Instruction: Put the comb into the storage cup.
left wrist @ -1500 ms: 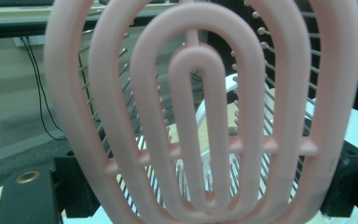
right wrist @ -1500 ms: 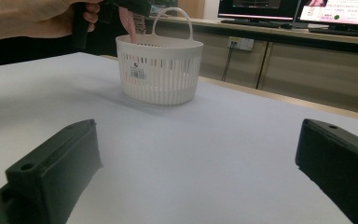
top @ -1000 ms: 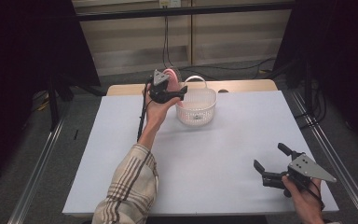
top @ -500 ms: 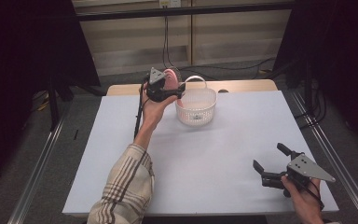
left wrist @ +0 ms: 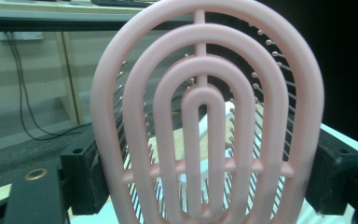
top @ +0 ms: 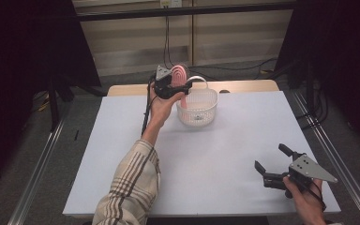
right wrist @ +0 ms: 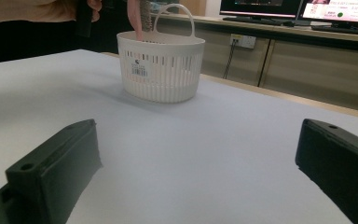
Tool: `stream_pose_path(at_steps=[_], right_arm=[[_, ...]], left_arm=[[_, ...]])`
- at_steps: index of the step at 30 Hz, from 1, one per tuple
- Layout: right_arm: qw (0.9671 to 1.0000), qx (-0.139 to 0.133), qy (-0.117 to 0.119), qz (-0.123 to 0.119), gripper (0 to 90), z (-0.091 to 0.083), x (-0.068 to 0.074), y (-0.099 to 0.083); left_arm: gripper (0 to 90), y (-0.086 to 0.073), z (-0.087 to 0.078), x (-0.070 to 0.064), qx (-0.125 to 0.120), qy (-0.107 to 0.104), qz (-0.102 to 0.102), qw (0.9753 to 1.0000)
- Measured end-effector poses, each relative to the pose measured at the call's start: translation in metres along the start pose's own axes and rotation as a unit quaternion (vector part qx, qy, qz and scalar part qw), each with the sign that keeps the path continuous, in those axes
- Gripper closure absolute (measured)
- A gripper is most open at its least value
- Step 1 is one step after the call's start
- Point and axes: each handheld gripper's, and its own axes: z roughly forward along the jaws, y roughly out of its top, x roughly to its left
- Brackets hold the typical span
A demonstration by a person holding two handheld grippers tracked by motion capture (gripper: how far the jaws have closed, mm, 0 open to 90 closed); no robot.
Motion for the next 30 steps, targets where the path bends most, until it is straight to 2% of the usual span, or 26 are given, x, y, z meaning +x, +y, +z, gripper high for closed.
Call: stream_pose_path(at_steps=[1,5,9,15,23,30], right_arm=[[1.0,0.0,0.0,0.0,0.0,-0.0001,0.0002,0.0],[1.0,0.001,0.001,0.001,0.0,-0.0002,0.0001,0.0001],[1.0,0.002,0.001,0.002,0.0,0.0001,-0.0002,-0.0001],[1.0,0.0,0.003,0.002,0.0,-0.0005,0.0002,0.0001],[1.0,0.001,0.004,0.002,0.0,-0.0003,0.0002,0.0],[1.0,0.001,0.004,0.0,0.0,-0.0003,0.0004,0.0]], left_arm=[[17.7,-0.0003,0.0007,0.0014,0.002,0.004,0.003,1.0],[17.4,0.0003,0.003,0.0025,0.002,0.011,-0.007,0.9999],[16.8,0.0017,0.0053,0.0,0.005,0.011,0.008,0.9999],[14.7,0.0001,0.0073,0.0005,0.008,0.023,0.024,0.9994],[9.5,-0.0031,0.0079,0.0035,0.019,0.017,0.012,0.9996],[4.9,-0.0029,0.0059,0.0052,0.022,0.014,0.012,0.9996]])
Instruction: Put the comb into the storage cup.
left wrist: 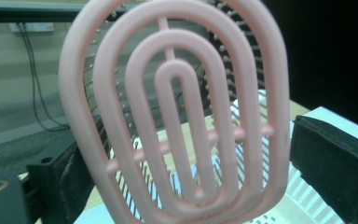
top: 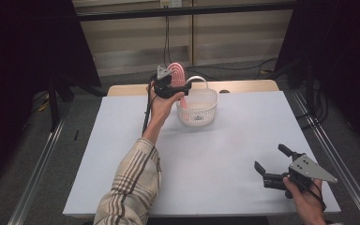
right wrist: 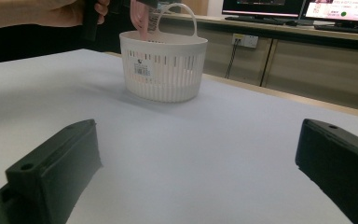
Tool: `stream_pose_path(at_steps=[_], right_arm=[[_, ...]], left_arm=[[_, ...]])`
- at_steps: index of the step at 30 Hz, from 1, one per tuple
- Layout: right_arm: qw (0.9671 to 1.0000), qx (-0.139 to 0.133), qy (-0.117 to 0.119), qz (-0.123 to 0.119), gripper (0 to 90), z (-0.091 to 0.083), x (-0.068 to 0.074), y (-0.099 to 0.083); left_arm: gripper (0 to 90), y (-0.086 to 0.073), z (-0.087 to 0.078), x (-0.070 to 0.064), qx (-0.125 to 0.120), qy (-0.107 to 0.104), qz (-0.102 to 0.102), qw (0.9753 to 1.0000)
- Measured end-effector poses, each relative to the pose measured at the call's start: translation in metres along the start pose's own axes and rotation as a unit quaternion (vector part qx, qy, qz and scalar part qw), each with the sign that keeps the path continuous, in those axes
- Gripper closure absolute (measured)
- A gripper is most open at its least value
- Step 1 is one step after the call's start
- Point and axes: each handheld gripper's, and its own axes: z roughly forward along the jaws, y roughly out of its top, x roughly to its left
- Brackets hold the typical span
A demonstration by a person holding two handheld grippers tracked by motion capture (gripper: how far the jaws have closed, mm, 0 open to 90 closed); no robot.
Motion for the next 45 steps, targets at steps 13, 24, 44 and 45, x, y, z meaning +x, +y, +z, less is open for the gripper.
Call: stream_pose_path(at_steps=[13,24,44,45], right_arm=[[1.0,-0.001,-0.001,0.0,0.0,0.0,0.0,0.0],[1.0,-0.001,-0.003,0.001,0.0,0.0,0.0,0.0],[0.9999,-0.005,-0.009,-0.007,0.0,0.0,0.0,0.001],[0.9999,-0.005,-0.01,-0.009,0.0,-0.001,0.0,0.001]], left_arm=[[2.0,0.0,-0.01,0.005,-0.007,0.004,0.017,0.9998],[1.2,-0.004,-0.023,0.01,-0.012,-0.009,0.024,0.9996],[1.1,-0.012,-0.052,0.02,-0.056,-0.012,0.02,0.9981],[0.9,-0.012,-0.054,0.02,-0.061,-0.012,0.018,0.9979]])
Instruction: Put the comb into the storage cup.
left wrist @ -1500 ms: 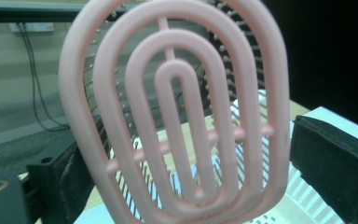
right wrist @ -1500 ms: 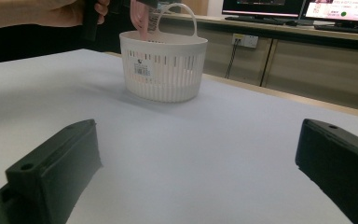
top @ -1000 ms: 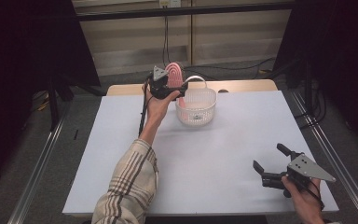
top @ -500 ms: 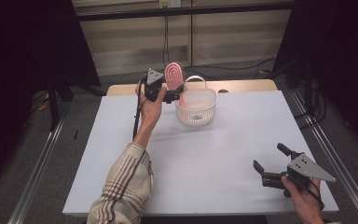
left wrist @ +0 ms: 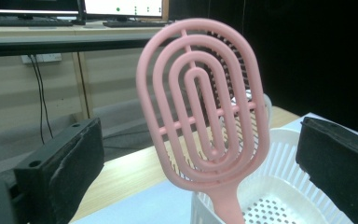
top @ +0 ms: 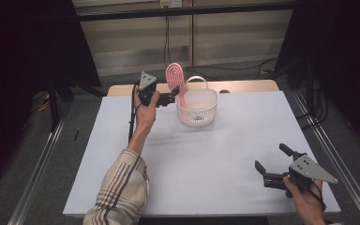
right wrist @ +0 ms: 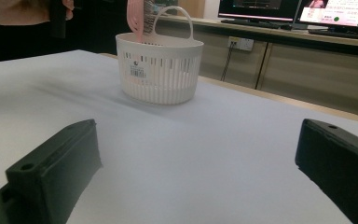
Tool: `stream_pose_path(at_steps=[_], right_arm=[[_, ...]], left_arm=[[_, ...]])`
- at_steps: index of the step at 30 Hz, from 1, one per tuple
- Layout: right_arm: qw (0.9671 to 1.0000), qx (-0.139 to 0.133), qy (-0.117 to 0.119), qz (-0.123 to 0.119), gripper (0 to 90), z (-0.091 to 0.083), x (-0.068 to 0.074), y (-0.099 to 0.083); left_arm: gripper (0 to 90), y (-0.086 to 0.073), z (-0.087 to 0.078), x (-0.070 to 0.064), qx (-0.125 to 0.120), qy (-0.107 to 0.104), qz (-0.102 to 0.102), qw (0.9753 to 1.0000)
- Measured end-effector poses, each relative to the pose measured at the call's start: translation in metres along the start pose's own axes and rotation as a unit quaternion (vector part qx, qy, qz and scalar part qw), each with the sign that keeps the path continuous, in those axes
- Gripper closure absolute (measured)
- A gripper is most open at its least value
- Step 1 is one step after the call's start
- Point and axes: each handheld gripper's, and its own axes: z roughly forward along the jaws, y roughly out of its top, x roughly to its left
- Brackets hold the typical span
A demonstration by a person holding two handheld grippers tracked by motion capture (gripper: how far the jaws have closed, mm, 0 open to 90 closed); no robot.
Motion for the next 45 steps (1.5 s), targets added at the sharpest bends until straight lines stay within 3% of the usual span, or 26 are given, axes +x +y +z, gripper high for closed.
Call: stream_pose_path(at_steps=[1,3,5,8,12,15,20,23,32,34,38,42,45], right_arm=[[1.0,-0.001,0.0,0.0,0.0,0.0,0.0,0.0],[1.0,0.0,-0.001,-0.005,0.0,0.0,0.001,0.0],[1.0,-0.001,0.001,-0.005,0.0,0.0,0.001,0.0],[1.0,-0.001,0.001,-0.002,0.0,0.0,0.001,0.0],[1.0,-0.003,-0.002,-0.001,0.0,0.0,0.001,0.0],[1.0,-0.003,-0.005,-0.001,0.0,0.001,0.001,0.0],[1.0,-0.003,-0.006,0.001,0.0,0.0,0.0,0.0],[1.0,-0.003,-0.004,0.001,0.0,0.001,0.0,-0.001],[1.0,-0.003,-0.005,0.006,0.0,0.001,-0.002,-0.002],[0.9999,-0.002,-0.008,0.008,0.0,0.001,-0.003,-0.002],[0.9999,-0.001,-0.009,0.008,0.0,0.001,-0.003,-0.003],[0.9999,-0.001,-0.01,0.009,0.0,0.002,-0.003,-0.003],[0.9999,-0.002,-0.01,0.009,0.0,0.002,-0.003,-0.003]], left_arm=[[0.9,0.0,-0.002,0.0,-0.002,0.001,0.002,1.0],[0.8,0.0,-0.005,-0.001,-0.008,-0.012,-0.016,0.9998],[0.4,0.0,-0.009,0.0,-0.01,-0.012,-0.007,0.9999],[0.7,0.0,-0.015,0.001,-0.012,-0.014,-0.019,0.9997],[0.2,-0.001,-0.023,0.001,-0.013,-0.022,-0.001,0.9997],[1.4,-0.002,-0.029,-0.001,-0.013,-0.008,0.022,0.9996],[1.4,-0.001,-0.036,-0.002,-0.022,-0.009,0.018,0.9996],[1.5,-0.001,-0.04,-0.007,-0.023,-0.008,0.032,0.9992],[1.7,0.0,-0.046,-0.016,-0.022,-0.014,0.044,0.9987],[1.7,-0.001,-0.047,-0.016,-0.014,-0.012,0.058,0.9982],[1.7,-0.007,-0.052,-0.016,-0.015,-0.007,0.043,0.9989],[2.0,-0.01,-0.057,-0.016,-0.014,-0.001,0.044,0.999],[1.9,-0.011,-0.062,-0.015,-0.018,-0.001,0.029,0.9994]])
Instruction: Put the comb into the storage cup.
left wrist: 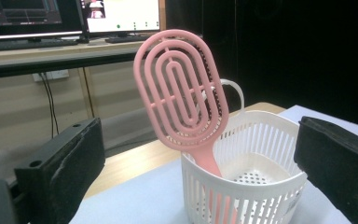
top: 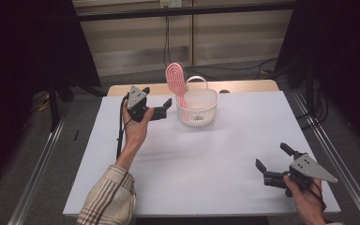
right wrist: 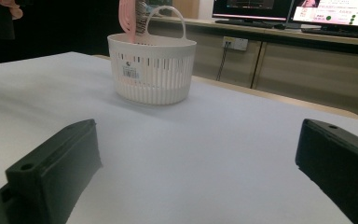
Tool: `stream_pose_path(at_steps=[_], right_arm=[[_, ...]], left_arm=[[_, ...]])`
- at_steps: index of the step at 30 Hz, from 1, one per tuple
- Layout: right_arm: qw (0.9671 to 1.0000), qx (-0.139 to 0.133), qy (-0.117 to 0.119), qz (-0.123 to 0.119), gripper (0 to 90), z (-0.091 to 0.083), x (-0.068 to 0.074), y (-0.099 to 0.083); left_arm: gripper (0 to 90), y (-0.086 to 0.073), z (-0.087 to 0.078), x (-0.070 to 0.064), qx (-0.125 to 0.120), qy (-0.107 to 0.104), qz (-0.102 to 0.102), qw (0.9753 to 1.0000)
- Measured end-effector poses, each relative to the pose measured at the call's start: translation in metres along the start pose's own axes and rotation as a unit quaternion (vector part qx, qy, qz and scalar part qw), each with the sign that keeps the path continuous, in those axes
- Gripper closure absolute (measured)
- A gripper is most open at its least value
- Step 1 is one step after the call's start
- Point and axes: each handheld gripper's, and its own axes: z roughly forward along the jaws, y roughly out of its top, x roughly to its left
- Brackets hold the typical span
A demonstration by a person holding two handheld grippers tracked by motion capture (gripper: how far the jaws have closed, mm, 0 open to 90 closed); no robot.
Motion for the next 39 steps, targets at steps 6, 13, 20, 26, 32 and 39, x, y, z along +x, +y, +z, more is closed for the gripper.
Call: stream_pose_path(at_steps=[6,13,20,26,32,39], right_arm=[[1.0,0.002,0.0,0.0,0.0,-0.001,0.0,0.0],[1.0,0.0,-0.002,-0.007,0.0,0.0,0.005,0.003],[1.0,0.0,-0.006,-0.004,0.0,-0.001,0.005,0.003],[0.9999,-0.006,-0.008,-0.002,0.0,-0.002,0.004,0.003],[0.9999,-0.007,-0.008,-0.004,0.0,-0.003,0.005,0.004],[0.9999,-0.007,-0.009,-0.002,0.0,-0.003,0.004,0.003]], left_arm=[[1.6,-0.005,-0.011,-0.002,-0.008,0.002,-0.013,0.9999],[1.6,-0.007,-0.027,-0.006,-0.008,-0.001,-0.006,0.9999],[3.3,-0.01,-0.045,-0.011,0.004,-0.003,-0.009,0.9999],[3.2,-0.016,-0.055,-0.012,0.005,0.0,-0.008,1.0],[3.0,-0.022,-0.06,-0.01,0.008,0.0,-0.026,0.9996],[2.1,-0.026,-0.071,-0.015,0.007,0.02,0.003,0.9998]])
